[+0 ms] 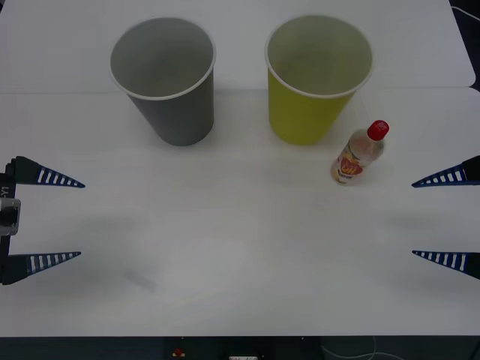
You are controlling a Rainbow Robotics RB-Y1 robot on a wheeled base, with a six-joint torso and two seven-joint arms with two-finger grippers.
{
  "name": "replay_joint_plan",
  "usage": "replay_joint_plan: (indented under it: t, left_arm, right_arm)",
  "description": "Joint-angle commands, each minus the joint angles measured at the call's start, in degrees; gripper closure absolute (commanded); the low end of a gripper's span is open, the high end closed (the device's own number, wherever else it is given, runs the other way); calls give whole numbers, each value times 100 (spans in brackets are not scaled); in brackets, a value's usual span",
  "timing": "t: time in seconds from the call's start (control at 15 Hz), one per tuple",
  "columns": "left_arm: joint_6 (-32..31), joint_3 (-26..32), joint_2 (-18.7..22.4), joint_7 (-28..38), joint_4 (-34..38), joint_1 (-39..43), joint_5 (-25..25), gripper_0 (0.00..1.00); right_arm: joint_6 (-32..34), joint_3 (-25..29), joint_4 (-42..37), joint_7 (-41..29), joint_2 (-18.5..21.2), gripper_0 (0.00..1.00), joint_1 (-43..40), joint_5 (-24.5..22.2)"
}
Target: Put the can into the green bin and the plastic bottle into the gray bin
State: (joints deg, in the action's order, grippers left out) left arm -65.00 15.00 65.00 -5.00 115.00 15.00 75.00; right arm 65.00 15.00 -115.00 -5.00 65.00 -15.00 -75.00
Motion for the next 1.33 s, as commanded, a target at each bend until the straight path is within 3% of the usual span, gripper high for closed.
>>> replay_joint_plan:
  t: [0.07, 0.73, 1.33]
  left_arm:
    - [0, 0, 0, 0, 0, 0, 0, 0]
    - [0, 0, 0, 0, 0, 0, 0, 0]
    - [0, 0, 0, 0, 0, 0, 0, 0]
  right_arm:
    - [-5, 12, 22, -1, -22, 0, 15, 21]
    - [-216, 73, 751, 236, 65, 0, -223, 882]
    - [-436, 73, 1498, 711, -813, 0, -310, 1198]
